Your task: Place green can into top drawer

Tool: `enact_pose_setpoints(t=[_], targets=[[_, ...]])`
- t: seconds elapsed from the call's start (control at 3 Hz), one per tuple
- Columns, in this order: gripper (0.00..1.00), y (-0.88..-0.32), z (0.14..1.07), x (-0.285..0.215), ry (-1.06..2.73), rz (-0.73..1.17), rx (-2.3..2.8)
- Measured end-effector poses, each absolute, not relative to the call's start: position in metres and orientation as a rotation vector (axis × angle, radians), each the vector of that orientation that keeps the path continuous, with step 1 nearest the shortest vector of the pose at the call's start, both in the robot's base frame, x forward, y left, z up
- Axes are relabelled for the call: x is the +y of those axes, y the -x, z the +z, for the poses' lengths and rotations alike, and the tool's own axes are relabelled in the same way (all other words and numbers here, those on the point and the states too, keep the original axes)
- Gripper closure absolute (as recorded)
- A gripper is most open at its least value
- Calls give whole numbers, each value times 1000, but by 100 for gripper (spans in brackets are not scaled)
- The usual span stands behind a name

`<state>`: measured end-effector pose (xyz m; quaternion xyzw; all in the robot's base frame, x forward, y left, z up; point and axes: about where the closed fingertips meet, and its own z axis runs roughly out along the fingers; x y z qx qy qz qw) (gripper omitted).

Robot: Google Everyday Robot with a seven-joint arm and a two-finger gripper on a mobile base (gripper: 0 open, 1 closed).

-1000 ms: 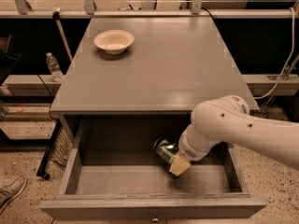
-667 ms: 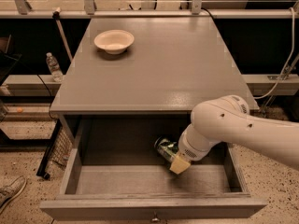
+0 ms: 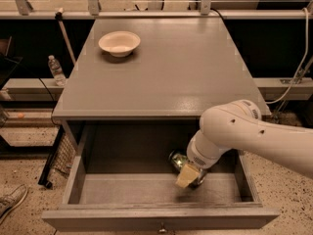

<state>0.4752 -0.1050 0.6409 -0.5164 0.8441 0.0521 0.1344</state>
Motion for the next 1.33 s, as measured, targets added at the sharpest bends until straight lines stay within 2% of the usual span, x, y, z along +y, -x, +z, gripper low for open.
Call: enact_pose_setpoints(t=[0.67,1.33], targets=[[0,-471,653,-117,1450,162,2432],[0,-464,680,-189,1239,206,2443]])
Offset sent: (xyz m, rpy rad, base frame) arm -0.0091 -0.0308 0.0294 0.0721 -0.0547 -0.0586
